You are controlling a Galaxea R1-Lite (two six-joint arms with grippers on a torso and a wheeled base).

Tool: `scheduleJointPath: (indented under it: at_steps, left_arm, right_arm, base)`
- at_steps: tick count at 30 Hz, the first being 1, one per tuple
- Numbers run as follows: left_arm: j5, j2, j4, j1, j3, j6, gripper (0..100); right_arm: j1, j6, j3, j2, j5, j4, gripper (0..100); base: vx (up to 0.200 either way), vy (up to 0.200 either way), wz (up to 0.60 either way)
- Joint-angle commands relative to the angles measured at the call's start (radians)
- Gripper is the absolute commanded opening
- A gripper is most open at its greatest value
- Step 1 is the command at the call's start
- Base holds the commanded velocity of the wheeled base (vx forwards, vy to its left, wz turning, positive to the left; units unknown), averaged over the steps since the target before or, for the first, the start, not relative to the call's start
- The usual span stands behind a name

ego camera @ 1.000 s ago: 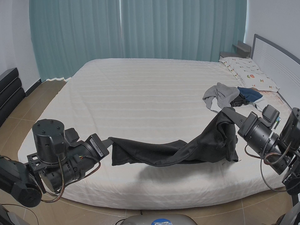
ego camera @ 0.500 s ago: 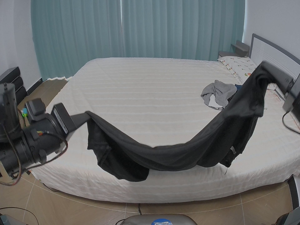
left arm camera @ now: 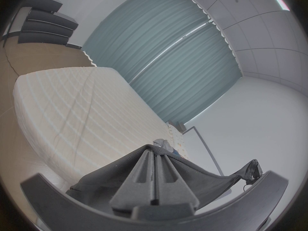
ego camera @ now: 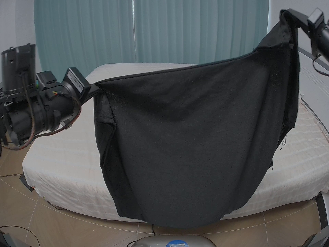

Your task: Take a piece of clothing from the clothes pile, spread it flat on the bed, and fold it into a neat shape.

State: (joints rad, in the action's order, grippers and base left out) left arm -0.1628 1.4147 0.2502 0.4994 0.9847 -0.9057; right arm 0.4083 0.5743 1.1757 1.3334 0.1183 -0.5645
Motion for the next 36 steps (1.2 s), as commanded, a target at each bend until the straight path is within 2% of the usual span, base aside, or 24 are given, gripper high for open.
scheduleJointPath:
  at_steps: [1, 8, 19, 23, 32, 36]
  left_arm:
    - [0.0, 0.23, -0.006, -0.044, 0.091, -0.013, 0]
    - [0.011, 0.371, -0.002, -0.078, 0.192, -0.015, 0]
    - [0.022, 0.633, 0.0, -0.091, 0.376, -0.015, 0]
    - [0.02, 0.736, 0.006, -0.091, 0.436, -0.016, 0]
    - [0.009, 0.906, 0.135, -0.093, 0.479, -0.099, 0]
    - [0.009, 0.968, 0.141, -0.094, 0.483, -0.128, 0]
  right_arm:
    - [-0.075, 0.004, 0.045, 0.285, -0.016, -0.031, 0]
    - [-0.094, -0.001, 0.088, 0.507, -0.008, -0.235, 0]
    - [-0.131, 0.001, 0.191, 0.701, -0.017, -0.264, 0]
    - [-0.131, -0.001, 0.191, 0.79, -0.008, -0.325, 0]
    - [-0.131, 0.001, 0.231, 1.014, -0.002, -0.453, 0]
    - [-0.134, 0.001, 0.28, 1.106, 0.037, -0.477, 0]
  base:
    - [0.2, 0.0, 0.0]
    - [0.2, 0.0, 0.0]
    - [0.2, 0.0, 0.0]
    - [0.2, 0.0, 0.0]
    - [0.0, 0.0, 0.0]
    - [0.0, 0.0, 0.0]
